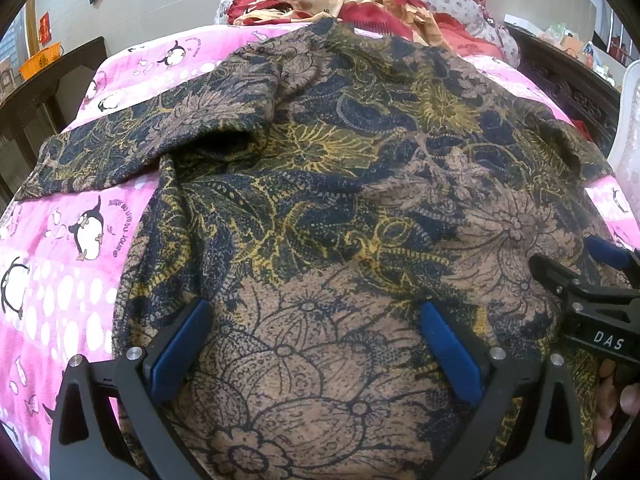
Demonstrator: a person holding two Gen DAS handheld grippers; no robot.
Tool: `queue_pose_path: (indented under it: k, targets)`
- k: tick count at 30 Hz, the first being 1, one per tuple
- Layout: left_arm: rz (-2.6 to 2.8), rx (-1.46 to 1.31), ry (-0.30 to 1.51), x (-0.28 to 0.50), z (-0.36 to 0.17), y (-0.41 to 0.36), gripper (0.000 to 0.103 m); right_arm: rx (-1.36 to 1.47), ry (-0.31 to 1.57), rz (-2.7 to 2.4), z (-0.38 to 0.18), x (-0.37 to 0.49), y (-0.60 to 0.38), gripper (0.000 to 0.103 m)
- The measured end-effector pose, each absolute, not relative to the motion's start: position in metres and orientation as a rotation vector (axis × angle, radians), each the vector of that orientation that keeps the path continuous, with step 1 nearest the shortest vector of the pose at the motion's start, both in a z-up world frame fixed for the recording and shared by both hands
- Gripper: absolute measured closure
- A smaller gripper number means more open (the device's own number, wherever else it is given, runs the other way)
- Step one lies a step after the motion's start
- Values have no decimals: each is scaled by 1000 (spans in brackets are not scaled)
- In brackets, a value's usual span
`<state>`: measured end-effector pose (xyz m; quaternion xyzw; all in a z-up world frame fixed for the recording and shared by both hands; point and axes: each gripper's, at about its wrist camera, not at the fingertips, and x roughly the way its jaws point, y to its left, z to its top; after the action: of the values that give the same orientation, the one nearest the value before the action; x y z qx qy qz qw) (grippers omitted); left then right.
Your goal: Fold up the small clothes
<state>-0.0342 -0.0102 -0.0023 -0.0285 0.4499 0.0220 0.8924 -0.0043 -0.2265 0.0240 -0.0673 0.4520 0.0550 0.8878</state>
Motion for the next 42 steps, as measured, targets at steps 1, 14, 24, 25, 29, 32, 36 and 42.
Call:
queue_pose_path:
  k: [1,14,24,25,29,32,36,42]
  targets:
    - [45,-60,933,-34,-2,-10,0,-142,939,114,24,-4,-226,0]
    - [27,-62,934,-33,-2,-8,0,-161,942,100,23,-5,-224,0]
    - [26,-61,934,-33,-3,-9,0,-153,950,105,23,-5,-224,0]
    - [27,-61,937,-33,-3,-9,0,-151,951,103,23,-5,-224,0]
    - [25,-63,969,-28,0,-9,0,-170,973,95,24,-3,-222,0]
    - [42,-110,972,-25,24,-3,0,-190,1019,63,39,-1,-220,0]
    - [110,-98,894,-23,75,-3,0,-157,871,67,102,-13,-224,0]
    - [172,-85,792,-18,129,-9,0,-113,770,119,166,-17,-228,0]
